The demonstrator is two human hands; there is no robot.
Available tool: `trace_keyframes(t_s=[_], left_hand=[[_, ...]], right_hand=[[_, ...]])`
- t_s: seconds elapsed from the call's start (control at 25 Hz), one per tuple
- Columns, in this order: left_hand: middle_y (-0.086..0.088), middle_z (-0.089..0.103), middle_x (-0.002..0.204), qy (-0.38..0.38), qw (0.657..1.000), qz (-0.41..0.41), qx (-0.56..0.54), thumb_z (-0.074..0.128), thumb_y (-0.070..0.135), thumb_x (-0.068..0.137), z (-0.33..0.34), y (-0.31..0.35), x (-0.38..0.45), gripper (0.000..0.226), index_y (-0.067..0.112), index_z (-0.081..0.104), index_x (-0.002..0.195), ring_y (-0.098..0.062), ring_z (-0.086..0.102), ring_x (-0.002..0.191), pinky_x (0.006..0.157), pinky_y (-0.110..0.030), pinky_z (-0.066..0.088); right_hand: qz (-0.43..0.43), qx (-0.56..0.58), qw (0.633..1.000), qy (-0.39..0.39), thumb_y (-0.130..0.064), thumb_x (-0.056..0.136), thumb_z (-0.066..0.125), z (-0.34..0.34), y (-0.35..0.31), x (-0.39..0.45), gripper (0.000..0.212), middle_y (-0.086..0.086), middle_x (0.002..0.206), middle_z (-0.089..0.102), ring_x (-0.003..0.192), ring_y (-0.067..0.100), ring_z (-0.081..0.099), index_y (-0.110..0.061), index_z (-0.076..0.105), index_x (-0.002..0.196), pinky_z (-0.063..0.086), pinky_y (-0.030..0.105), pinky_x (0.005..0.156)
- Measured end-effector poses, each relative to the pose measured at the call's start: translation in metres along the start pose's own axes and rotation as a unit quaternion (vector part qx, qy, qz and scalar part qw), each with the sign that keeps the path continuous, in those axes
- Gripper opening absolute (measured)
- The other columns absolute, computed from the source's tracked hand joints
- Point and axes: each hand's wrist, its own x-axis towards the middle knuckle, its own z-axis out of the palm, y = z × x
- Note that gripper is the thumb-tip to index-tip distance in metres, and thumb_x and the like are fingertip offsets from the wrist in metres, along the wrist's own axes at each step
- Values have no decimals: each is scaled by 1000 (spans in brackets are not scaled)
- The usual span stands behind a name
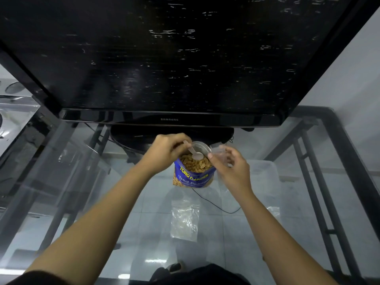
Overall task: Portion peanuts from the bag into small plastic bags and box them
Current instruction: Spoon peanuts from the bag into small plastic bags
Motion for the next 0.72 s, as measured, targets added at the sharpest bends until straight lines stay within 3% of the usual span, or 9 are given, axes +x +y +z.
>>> trace_keyframes(t_s=[0.08, 0.16, 0.24, 0.32, 0.44, 0.52, 0.64, 0.72], left_hand=[[-4, 70, 76, -12, 998, -58, -14, 56, 20, 91, 9, -1, 3, 12, 14, 66, 91, -13, 66, 73, 66, -23, 53], [-8, 71, 73, 37, 983, -176, -39, 54, 16, 90, 17, 0, 6, 12, 12, 66, 87, -15, 67, 72, 67, -26, 54], [-12, 71, 71, 86, 946, -296, -97, 54, 12, 87, 22, 5, 10, 14, 6, 67, 84, -18, 67, 70, 69, -26, 54], [-10, 69, 69, 107, 909, -358, -185, 54, 8, 86, 22, 9, 12, 15, 5, 68, 84, -18, 68, 66, 71, -28, 57], [-8, 66, 65, 114, 883, -378, -256, 53, 5, 86, 17, 7, 12, 16, 7, 67, 77, -12, 65, 56, 62, -22, 55], [-8, 63, 60, 121, 876, -384, -266, 52, 6, 87, 12, 3, 11, 15, 5, 66, 81, -5, 58, 45, 52, -18, 48], [-7, 56, 59, 141, 859, -398, -290, 51, 8, 88, 0, -7, 6, 12, 5, 62, 87, -3, 49, 35, 36, -12, 36], [-7, 52, 58, 152, 848, -390, -326, 50, 7, 89, -4, -16, 2, 12, 5, 59, 82, -7, 46, 39, 36, -13, 36]], right_hand=[[6, -6, 1000, -7, -42, 75, 72, -2, 3, 0, 42, -11, 100, 65, 97, 2, 60, -26, 57, 111, 48, 10, 69], [10, 0, 1000, -18, -42, 76, 72, -4, 5, 1, 46, -7, 105, 66, 100, 3, 60, -24, 57, 116, 47, 7, 69], [18, 7, 999, -32, -41, 77, 71, -6, 6, 1, 46, -4, 107, 67, 101, 2, 59, -25, 56, 117, 45, 3, 68], [25, 10, 999, -48, -43, 77, 70, -7, 8, 1, 46, -4, 108, 66, 104, 3, 58, -28, 55, 118, 45, 9, 71], [25, 30, 997, -59, -47, 73, 69, -9, 11, 2, 52, -3, 111, 67, 108, 10, 59, -26, 55, 118, 46, 17, 77], [24, 34, 998, -56, -46, 72, 70, -11, 10, 2, 53, -4, 113, 65, 109, 10, 58, -27, 55, 119, 47, 15, 77], [-7, -34, 999, -36, -37, 75, 73, -16, 4, 3, 50, -10, 113, 60, 102, 1, 54, -25, 55, 120, 44, 2, 71], [-48, -117, 991, -37, -37, 72, 76, -17, 1, 3, 53, -11, 110, 58, 96, 1, 54, -24, 56, 120, 45, 5, 69]])
